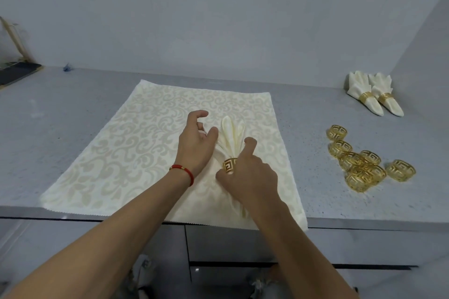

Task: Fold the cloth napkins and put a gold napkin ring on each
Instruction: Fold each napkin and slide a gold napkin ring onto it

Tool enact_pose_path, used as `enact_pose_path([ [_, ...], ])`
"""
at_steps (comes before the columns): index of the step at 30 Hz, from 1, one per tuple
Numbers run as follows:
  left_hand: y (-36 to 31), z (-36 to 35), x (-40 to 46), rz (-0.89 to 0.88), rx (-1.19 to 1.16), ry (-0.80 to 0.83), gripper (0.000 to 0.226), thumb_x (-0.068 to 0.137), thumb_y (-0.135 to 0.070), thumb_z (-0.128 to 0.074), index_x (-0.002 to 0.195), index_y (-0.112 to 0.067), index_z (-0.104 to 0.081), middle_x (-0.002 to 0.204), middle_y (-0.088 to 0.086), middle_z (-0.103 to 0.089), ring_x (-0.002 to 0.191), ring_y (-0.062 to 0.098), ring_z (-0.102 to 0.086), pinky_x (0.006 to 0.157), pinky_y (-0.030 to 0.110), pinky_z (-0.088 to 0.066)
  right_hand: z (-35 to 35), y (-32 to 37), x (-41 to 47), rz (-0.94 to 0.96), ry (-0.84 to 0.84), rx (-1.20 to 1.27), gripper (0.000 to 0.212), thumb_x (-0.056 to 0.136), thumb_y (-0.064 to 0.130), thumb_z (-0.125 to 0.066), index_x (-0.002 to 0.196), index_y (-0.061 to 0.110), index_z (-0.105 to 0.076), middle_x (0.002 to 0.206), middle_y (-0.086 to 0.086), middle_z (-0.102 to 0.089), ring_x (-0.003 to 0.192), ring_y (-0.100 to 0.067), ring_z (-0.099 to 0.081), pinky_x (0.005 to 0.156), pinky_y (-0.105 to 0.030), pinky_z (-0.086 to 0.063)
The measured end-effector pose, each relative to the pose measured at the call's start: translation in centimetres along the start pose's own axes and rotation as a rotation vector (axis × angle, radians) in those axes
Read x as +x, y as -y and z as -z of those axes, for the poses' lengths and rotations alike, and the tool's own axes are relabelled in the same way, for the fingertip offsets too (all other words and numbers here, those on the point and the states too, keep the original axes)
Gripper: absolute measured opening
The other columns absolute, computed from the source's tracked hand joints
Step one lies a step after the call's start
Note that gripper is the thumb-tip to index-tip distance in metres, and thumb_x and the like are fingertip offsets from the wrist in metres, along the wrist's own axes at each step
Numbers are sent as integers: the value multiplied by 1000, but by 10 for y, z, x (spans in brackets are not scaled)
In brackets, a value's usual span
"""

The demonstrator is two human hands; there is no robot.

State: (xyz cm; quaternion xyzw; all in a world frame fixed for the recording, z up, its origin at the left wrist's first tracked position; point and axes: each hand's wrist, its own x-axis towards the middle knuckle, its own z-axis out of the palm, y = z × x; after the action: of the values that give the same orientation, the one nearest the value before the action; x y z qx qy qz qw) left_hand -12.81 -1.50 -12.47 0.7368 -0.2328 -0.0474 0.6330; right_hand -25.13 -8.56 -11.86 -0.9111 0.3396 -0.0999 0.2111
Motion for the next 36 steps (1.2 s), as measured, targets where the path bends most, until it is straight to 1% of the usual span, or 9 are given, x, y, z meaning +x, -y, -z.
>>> enact_pose_path([
  [4,-15,-12,8,-31,-77,36,38,99,-26,-53,136,-29,-43,113,0,-54,97,19,-66,82,38,-61,10,-19,18,-46,-107,184,83,87,47,-69,145,26,-14,117,0,-59,93,-24,-63,80,-37,-51],
  [8,-31,-52,20,-77,-48,140,36,102,-24,-46,138,-26,-40,101,-2,-57,88,18,-65,75,38,-60,50,-63,45,-86,-270,163,63,91,46,-63,135,22,-24,100,-3,-64,81,-27,-59,69,-37,-43],
  [10,-31,-82,30,-123,97,213,39,100,-23,-47,139,-23,-39,107,1,-58,90,18,-62,78,37,-55,75,-89,64,-119,-345,126,60,93,47,-61,134,20,-25,94,-3,-63,79,-29,-59,65,-38,-42],
  [14,-24,-155,55,-257,436,373,44,98,-20,-50,141,-13,-42,130,7,-56,119,24,-52,98,37,-45,127,-159,121,-235,-391,95,65,94,48,-62,139,17,-28,104,-8,-60,86,-32,-55,71,-39,-40],
  [20,-6,-240,91,-416,863,447,37,95,-20,-44,131,-14,-49,129,5,-56,121,27,-48,102,43,-37,156,-263,212,-412,-309,88,65,96,36,-63,143,9,-28,132,-22,-57,117,-44,-58,83,-43,-43],
  [26,27,-255,103,-503,935,382,28,93,-33,-34,114,-21,-48,119,-3,-48,111,21,-42,101,41,-33,140,-298,277,-453,-263,68,84,96,37,-62,157,6,-13,140,-20,-54,123,-41,-57,94,-46,-47],
  [31,30,-257,103,-513,921,376,30,90,-35,-24,111,-25,-43,116,-7,-44,109,18,-40,103,41,-33,148,-301,307,-476,-217,29,110,86,56,-69,161,13,-1,149,-14,-49,134,-37,-50,102,-50,-43],
  [33,30,-257,104,-518,925,373,29,90,-36,-24,109,-25,-43,114,-7,-44,108,17,-40,102,40,-34,155,-302,304,-510,-176,-59,102,88,58,-65,160,7,-12,149,-13,-49,134,-36,-50,102,-48,-43],
  [36,29,-258,102,-530,944,362,34,88,-37,-21,109,-24,-44,114,-6,-45,108,18,-42,101,41,-35,162,-306,291,-549,-91,-250,50,92,45,-59,128,12,-51,122,-6,-60,108,-29,-58,84,-39,-46],
])
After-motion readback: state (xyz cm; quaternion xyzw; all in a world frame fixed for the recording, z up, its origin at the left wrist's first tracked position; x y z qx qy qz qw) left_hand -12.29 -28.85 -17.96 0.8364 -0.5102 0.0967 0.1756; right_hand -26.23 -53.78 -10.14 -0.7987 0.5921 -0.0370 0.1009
